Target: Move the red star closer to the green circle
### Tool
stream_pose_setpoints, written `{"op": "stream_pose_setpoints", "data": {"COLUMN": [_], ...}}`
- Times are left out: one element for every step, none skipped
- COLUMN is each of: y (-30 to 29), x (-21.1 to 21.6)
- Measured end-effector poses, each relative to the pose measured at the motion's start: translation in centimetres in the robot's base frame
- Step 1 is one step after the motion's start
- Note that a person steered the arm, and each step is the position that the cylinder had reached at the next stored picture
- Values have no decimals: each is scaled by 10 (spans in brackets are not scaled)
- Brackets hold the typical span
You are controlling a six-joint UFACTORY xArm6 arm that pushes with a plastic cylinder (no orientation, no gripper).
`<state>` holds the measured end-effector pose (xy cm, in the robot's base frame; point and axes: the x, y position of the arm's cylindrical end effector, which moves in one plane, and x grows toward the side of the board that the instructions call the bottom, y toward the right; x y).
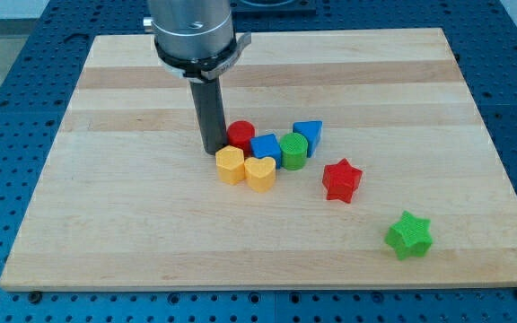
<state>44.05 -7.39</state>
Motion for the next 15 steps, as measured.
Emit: {"op": "stream_pose_setpoints", "data": {"y": [-11,-11,-55,-80,-47,16,63,111,147,176,206,213,194,161,138], "x": [-1,-25,14,89,137,143,137,122,104,103,103,88,85,85,85]}}
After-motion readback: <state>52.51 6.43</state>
